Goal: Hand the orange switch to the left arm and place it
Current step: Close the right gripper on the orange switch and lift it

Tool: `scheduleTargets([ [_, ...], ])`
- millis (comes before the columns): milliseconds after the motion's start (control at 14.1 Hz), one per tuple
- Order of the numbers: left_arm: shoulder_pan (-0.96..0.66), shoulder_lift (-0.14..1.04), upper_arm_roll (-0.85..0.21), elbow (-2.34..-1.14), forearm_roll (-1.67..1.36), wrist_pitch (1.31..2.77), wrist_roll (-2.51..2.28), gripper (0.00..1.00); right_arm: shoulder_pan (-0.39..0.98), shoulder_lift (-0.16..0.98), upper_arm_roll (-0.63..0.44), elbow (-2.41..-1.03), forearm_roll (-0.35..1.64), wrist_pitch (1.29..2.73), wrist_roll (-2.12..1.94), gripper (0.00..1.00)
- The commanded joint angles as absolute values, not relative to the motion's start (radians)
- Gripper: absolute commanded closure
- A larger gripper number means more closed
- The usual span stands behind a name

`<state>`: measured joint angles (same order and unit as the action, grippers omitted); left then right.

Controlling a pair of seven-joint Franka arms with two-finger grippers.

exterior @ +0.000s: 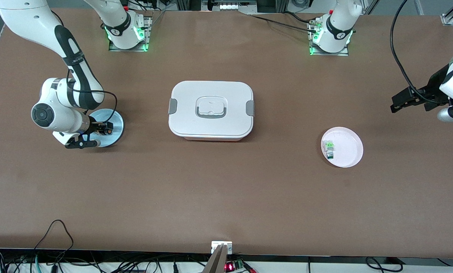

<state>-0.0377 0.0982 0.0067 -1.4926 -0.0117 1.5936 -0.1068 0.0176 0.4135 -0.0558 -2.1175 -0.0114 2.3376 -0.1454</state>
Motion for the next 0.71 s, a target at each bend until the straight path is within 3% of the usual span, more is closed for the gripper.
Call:
scheduleTargets([
  [0,-0.034,0.107,0.006,-1.465,-0.025,1.571,-0.112,0.0,0.015,0.342,-0.048,-2.111,-0.006,2.33,-0.218,0.94],
  [284,-0.034,0.107,0.006,-1.466,-0.025,1.571,-0.112,0.0,0.015,0.255,0.02,-2.076,0.0,2.28,-0.224,0.94],
  [640,-0.034,0.107,0.006,-1.466,-0.025,1.559,-0.112,0.0,0.017,0.207,0.104,-1.984,0.252,2.156,-0.424,0.94],
])
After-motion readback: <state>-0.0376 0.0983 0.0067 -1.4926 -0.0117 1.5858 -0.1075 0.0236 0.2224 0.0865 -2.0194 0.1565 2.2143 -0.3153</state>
